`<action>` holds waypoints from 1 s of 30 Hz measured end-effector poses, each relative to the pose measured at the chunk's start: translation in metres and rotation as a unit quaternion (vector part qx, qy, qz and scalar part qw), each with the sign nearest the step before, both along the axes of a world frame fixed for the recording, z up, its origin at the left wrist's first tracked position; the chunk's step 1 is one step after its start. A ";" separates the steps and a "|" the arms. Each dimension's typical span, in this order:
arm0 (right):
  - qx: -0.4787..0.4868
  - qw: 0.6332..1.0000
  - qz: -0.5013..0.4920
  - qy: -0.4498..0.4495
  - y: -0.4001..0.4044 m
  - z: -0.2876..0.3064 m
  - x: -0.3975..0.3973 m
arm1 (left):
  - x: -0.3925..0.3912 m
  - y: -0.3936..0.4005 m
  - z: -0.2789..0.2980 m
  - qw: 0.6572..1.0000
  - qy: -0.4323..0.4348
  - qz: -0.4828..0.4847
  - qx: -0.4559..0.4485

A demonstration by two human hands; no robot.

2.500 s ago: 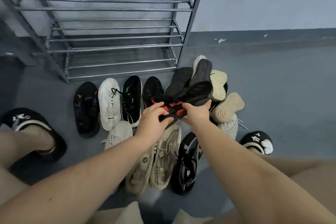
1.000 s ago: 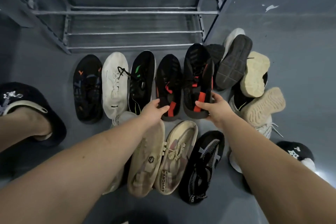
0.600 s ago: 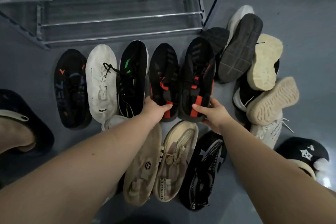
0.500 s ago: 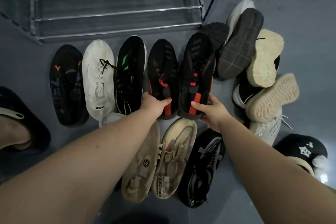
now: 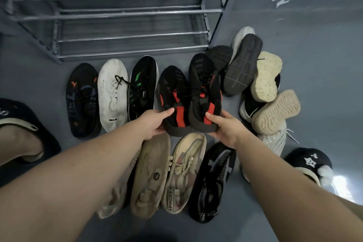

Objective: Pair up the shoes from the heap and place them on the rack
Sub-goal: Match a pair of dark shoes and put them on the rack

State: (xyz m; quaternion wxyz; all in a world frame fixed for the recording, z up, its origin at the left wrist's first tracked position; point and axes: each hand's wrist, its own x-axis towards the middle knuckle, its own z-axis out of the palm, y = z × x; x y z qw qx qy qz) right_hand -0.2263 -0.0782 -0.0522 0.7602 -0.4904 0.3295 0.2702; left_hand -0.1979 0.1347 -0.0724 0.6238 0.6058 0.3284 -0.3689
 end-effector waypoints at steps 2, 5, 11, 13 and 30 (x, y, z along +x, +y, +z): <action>-0.001 1.000 0.004 -0.012 0.004 0.013 -0.008 | -0.011 0.008 0.013 1.000 -0.008 0.000 -0.006; -0.006 0.999 0.004 -0.038 0.012 0.035 -0.018 | -0.025 0.021 0.036 0.999 -0.026 0.006 -0.025; -0.018 0.998 0.001 -0.065 0.026 0.085 -0.030 | -0.040 0.051 0.093 0.995 -0.085 0.030 -0.054; -0.024 0.996 0.016 -0.085 0.034 0.105 -0.033 | -0.041 0.062 0.114 0.992 -0.110 0.032 -0.059; 0.011 0.974 0.052 -0.221 0.128 0.275 -0.026 | -0.040 0.157 0.296 0.963 -0.253 0.068 -0.056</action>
